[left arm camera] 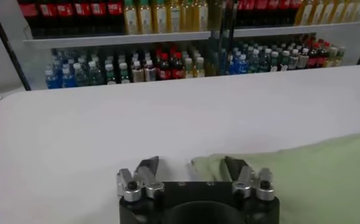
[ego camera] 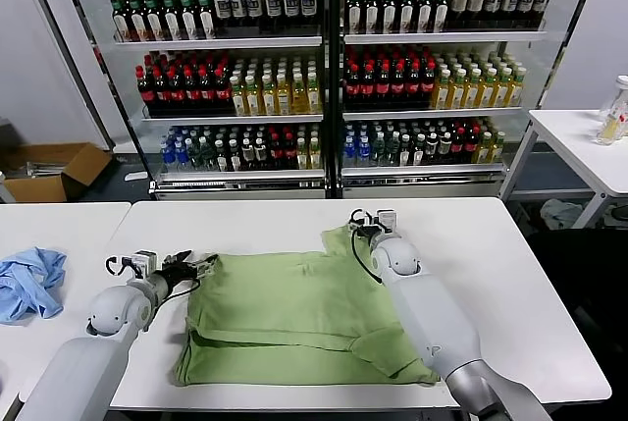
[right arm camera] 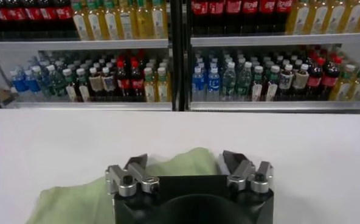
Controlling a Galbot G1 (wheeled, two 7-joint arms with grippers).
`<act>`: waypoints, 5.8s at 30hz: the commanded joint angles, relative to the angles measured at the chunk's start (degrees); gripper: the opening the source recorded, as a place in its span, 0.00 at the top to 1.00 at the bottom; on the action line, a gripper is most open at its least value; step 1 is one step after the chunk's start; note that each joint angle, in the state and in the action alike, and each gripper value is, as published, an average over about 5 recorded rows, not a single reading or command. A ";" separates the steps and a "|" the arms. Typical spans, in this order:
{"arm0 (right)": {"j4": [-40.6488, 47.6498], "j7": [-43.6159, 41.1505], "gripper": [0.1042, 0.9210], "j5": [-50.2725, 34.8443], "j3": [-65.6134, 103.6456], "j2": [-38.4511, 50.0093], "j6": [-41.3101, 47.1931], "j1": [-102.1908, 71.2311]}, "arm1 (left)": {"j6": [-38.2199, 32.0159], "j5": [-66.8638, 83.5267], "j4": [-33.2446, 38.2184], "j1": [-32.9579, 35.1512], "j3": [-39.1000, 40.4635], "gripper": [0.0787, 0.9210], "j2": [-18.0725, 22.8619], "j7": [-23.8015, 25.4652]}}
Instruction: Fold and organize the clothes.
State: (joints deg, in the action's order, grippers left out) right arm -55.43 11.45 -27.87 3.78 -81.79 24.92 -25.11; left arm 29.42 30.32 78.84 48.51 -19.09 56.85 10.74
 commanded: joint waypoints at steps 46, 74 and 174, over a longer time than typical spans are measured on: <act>-68.56 3.68 1.00 -10.64 15.17 24.12 5.25 -46.16 | -7.18 9.87 27.99 29.74 -13.06 0.99 -5.70 -1.71; -69.71 1.99 1.00 -1.30 20.16 23.39 2.28 -60.60 | 1.78 4.29 32.41 36.86 -18.34 0.99 -4.15 -0.47; -74.28 3.77 0.12 6.03 22.83 21.95 2.85 -61.58 | 3.69 -3.51 53.46 42.82 -21.12 0.98 5.03 -31.60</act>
State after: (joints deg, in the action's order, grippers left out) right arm -129.74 15.16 -21.90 26.64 -59.83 27.72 -86.65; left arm 31.68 20.05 120.51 89.97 -47.34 59.40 -21.79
